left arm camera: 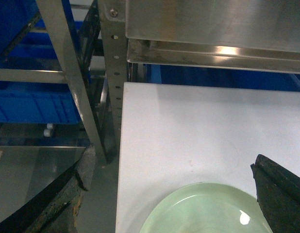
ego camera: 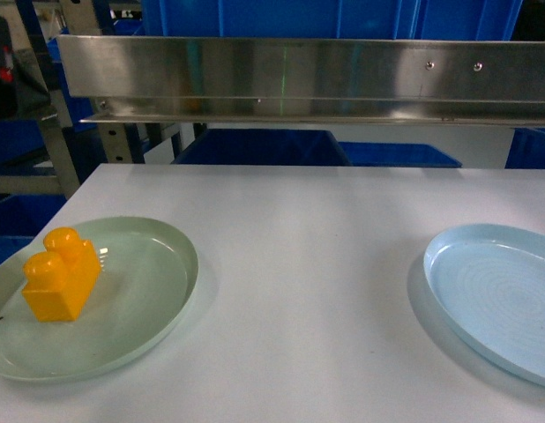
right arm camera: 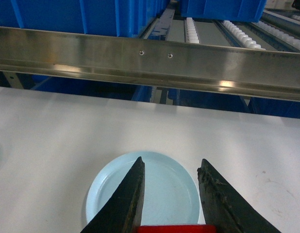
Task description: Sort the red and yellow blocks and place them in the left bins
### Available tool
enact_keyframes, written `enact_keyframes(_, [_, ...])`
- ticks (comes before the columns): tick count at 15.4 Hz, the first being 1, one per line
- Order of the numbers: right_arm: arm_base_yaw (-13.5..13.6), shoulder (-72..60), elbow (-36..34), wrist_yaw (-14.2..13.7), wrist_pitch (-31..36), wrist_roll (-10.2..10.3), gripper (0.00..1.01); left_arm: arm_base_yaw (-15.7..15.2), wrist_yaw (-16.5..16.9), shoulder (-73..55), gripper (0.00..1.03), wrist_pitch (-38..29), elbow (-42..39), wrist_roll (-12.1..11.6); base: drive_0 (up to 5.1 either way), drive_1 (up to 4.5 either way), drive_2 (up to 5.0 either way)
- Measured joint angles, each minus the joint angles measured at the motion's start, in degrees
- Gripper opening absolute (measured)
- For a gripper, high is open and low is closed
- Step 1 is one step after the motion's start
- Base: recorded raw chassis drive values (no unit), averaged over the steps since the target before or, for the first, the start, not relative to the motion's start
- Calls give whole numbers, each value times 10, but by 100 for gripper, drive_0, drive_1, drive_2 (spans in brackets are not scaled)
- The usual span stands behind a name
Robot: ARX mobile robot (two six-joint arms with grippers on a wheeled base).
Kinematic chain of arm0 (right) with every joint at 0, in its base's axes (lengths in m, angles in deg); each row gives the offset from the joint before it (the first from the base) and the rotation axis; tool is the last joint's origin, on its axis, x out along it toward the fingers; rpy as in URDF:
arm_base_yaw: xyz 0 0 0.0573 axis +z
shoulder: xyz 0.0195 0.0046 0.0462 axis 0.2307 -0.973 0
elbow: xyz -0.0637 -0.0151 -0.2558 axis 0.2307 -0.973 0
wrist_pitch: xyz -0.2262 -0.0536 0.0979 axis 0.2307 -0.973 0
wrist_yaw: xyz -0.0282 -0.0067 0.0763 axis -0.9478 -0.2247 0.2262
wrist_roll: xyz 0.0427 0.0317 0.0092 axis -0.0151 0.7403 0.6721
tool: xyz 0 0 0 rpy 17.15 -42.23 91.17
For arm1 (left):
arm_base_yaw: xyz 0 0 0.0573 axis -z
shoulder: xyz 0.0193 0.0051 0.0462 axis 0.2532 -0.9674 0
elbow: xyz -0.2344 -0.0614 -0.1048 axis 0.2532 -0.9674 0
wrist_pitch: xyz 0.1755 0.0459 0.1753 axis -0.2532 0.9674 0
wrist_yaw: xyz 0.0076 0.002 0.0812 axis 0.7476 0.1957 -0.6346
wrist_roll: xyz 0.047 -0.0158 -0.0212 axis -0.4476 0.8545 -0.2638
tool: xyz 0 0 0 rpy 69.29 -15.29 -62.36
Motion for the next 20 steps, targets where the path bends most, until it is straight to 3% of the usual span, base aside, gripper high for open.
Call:
enact_keyframes(1, [0,0,0,0,0,0,27,14,-3,-28,98,49,40,13,0,0,0])
enact_keyframes(3, [0,0,0,0,0,0,27,35,-30,-58,98,101,43,28,0,0,0])
enact_keyframes(6, [0,0,0,0,0,0,27,68,-70,-59,98,125,33,43,0,0,0])
enact_keyframes(8, [0,0,0,0,0,0,27,102,-95,-70,98,84,4,35,0,0,0])
enact_keyframes(9, [0,0,0,0,0,0,27,112,-98,-80,98,104,3,34,0,0,0])
enact_keyframes(13, [0,0,0,0,0,0,27,125,-134,-109,98,95,-3,29,0,0,0])
enact_keyframes(16, [0,0,0,0,0,0,27,137,-129,-143,98,136,2,44,0,0,0])
enact_keyframes(20, [0,0,0,0,0,0,27,128,-136,-148,97,130,7,47,0,0,0])
